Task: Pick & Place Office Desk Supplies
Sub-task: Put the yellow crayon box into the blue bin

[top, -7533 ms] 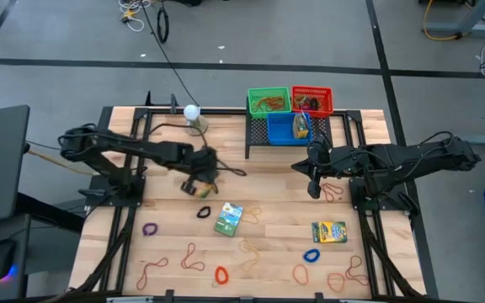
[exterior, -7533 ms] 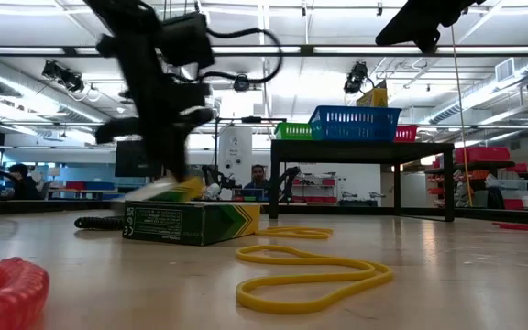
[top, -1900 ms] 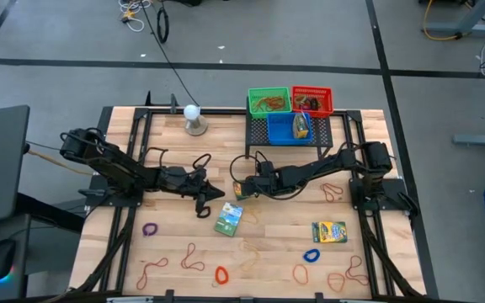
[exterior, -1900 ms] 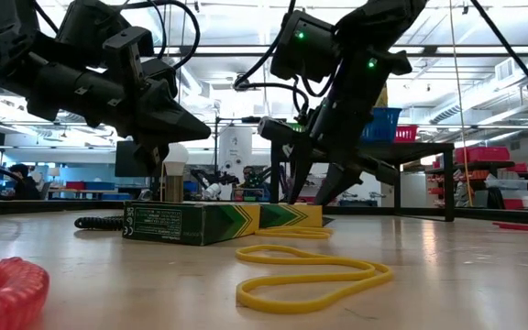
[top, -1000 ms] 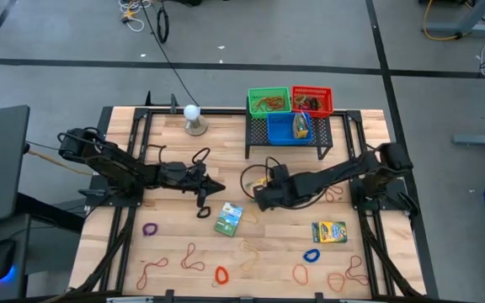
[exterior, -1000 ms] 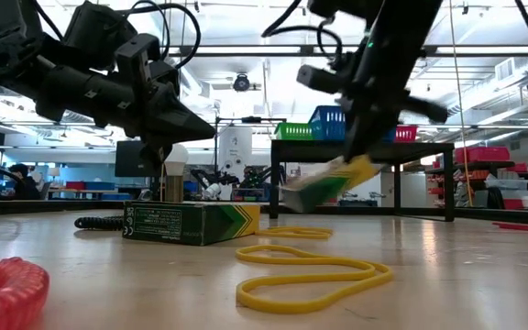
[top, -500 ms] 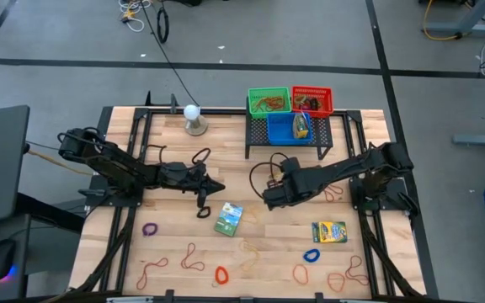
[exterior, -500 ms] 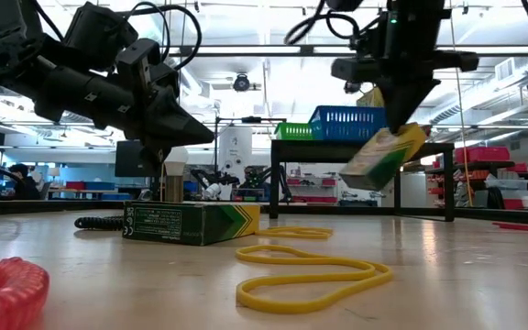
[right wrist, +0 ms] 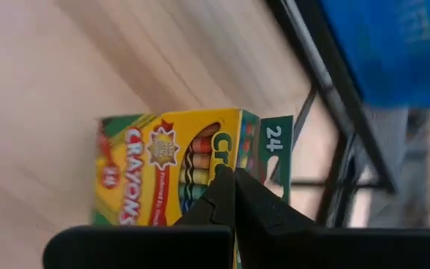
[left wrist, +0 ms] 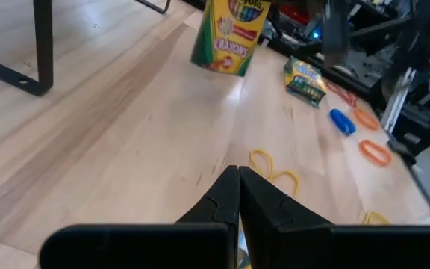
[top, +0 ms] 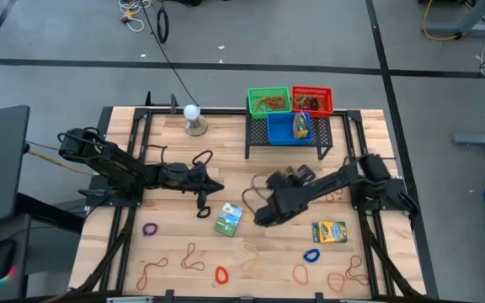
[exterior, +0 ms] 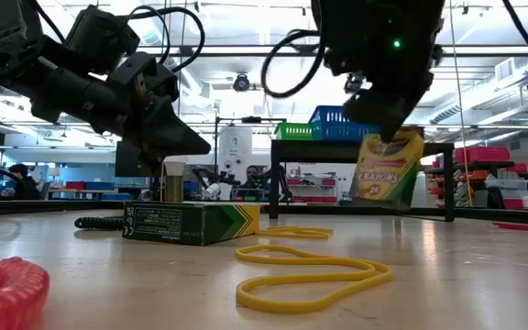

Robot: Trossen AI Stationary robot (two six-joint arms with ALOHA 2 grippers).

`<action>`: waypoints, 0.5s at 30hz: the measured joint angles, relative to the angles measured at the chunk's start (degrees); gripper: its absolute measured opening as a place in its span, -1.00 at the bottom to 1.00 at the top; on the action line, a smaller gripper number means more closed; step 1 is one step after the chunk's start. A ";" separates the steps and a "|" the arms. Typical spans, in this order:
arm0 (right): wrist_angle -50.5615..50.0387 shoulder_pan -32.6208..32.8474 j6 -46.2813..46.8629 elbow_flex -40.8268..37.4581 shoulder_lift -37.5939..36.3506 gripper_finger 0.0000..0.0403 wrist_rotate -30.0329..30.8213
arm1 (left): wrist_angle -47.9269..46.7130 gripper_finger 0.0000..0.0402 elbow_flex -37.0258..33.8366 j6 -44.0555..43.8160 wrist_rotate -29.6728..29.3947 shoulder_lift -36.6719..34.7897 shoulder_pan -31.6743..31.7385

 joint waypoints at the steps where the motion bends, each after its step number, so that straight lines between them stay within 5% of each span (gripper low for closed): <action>1: -0.29 0.72 -2.40 0.71 1.21 -1.00 1.22 | -0.11 -0.96 0.00 0.36 0.00 0.00 0.00; 15: 1.97 3.95 -6.30 2.16 6.67 -1.00 3.45 | -3.59 -0.96 0.00 0.14 -2.95 0.02 -0.09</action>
